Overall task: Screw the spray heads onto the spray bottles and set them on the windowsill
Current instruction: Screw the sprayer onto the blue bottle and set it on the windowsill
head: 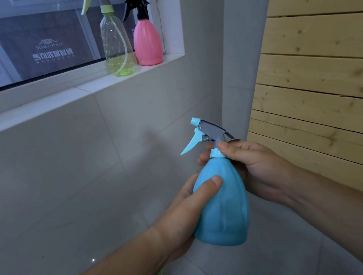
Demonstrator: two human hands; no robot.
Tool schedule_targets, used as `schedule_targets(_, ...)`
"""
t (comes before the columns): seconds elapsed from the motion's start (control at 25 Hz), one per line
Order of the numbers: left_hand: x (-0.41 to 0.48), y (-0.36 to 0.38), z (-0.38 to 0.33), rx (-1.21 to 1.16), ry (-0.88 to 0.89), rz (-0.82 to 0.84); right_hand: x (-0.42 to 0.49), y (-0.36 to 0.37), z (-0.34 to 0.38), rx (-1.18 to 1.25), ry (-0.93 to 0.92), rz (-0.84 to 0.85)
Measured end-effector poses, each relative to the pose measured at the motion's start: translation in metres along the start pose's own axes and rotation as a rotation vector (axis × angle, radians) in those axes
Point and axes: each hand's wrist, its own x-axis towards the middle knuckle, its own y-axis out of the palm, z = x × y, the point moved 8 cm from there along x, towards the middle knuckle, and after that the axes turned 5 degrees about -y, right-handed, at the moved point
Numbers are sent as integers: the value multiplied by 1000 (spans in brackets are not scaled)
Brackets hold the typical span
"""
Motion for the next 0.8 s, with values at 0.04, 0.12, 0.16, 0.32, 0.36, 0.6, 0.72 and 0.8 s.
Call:
schedule_targets(0.04,0,-3,-1,26,11,-32,0,-1,-1,-2,-9,-17)
schedule_targets(0.12,0,-7,-3,84,21,-92,1,-2,-1,-25,-24,-46)
schedule_targets(0.16,-1,-9,-4,108,21,-115,2,-2,-2,-38,-31,-60)
schedule_targets(0.32,-2,-12,-5,196,7,-180,5,-4,-3,-74,-56,-110)
schedule_targets(0.36,-2,-13,-6,209,8,-195,5,-4,-4,-87,-63,-115)
schedule_targets(0.6,-4,-17,-8,270,1,-246,5,-3,-2,-113,-80,-97)
schedule_targets(0.72,-4,-19,-10,246,-27,-205,4,-3,1,-99,-80,-75)
schedule_targets(0.8,-4,-23,-15,224,-10,-225,4,-2,4,-125,-109,-65)
